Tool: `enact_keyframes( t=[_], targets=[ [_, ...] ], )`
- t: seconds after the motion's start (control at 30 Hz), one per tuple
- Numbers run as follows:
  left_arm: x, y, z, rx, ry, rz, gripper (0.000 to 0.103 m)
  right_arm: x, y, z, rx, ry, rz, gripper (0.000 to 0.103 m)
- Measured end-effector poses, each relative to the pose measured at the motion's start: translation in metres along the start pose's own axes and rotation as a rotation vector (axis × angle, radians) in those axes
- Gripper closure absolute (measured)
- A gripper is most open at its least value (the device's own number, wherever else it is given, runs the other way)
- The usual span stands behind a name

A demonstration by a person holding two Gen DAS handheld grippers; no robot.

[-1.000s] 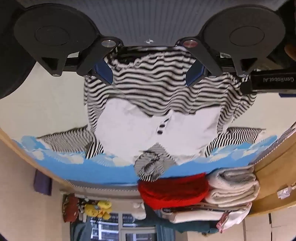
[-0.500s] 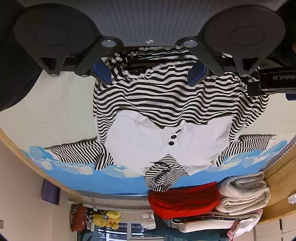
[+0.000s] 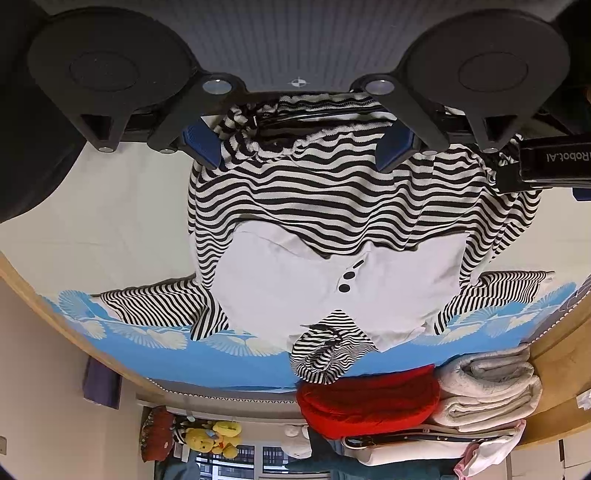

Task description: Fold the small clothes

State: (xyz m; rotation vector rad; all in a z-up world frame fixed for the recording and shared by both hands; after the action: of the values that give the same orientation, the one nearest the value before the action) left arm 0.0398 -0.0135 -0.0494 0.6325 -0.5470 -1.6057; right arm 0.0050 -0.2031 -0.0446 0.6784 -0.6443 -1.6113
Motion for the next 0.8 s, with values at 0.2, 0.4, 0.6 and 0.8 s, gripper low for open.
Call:
enact_keyframes(
  t=[0.2,0.4,0.6,0.8],
  targets=[
    [-0.0003,-0.0008,-0.0005,-0.002,-0.001,0.003,0.001,0.0004,-0.0003,-0.0007,-0.001,-0.001,0.000,0.011],
    [-0.0003,-0.0012,-0.0008,-0.003,-0.001,0.003,0.001,0.0002,-0.0005,-0.0006,-0.001,-0.001,0.000,0.011],
    [-0.0003,-0.0016,-0.0009,-0.003,-0.001,0.003,0.001,0.0000,-0.0005,-0.0007,-0.003,-0.002,0.000,0.011],
    [-0.0002,-0.0018,-0.0008,-0.004,-0.001,0.003,0.001,-0.0002,-0.0006,-0.0009,-0.005,-0.002,-0.001,0.011]
  ],
)
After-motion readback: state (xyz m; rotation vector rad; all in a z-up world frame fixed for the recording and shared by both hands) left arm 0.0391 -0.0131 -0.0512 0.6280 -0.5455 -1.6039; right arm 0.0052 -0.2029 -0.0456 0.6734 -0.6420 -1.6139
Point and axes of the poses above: each gripper's, at about its wrist camera, not at the fingertips, and z roughly against the way its jaws point, x to its right, y to its top, the point moved 4 cm from there along -z, roughly the way its jaws point, and after that the axes turned 4 degrees about -z, right-handed, at the moved point
